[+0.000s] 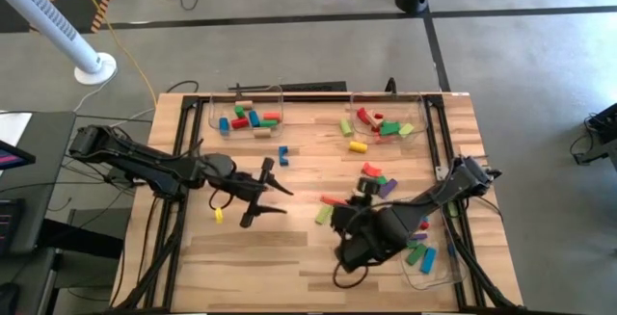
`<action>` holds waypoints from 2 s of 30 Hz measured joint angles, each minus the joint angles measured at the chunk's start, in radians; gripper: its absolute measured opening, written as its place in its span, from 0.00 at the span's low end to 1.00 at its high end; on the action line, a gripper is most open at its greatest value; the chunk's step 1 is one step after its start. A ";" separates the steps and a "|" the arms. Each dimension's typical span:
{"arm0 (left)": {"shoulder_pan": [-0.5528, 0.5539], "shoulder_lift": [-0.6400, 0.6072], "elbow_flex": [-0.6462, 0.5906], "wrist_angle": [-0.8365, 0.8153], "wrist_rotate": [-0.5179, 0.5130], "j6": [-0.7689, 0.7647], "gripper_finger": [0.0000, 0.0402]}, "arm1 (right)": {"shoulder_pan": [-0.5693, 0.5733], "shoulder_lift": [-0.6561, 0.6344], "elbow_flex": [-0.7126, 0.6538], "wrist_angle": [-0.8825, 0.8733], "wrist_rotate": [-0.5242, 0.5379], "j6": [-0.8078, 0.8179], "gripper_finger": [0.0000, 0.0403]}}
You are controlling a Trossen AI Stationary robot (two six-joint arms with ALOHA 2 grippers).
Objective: Sort blocks by size
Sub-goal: Put the orange rectangular block into the bottom transparent bin
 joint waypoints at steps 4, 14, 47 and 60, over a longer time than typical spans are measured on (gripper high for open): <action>-0.009 0.000 0.000 -0.148 0.015 -0.035 0.53 | 0.050 -0.008 -0.014 0.006 -0.138 0.066 0.21; -0.083 0.000 0.000 -0.288 0.015 -0.028 0.53 | 0.173 -0.012 -0.021 0.008 -0.357 0.261 0.21; -0.102 0.000 0.000 -0.280 0.006 0.018 0.53 | 0.386 -0.641 -0.854 0.485 0.080 0.172 0.21; -0.102 0.000 0.000 -0.280 -0.014 -0.013 0.53 | 0.464 -0.908 -1.236 0.625 -0.146 0.538 0.21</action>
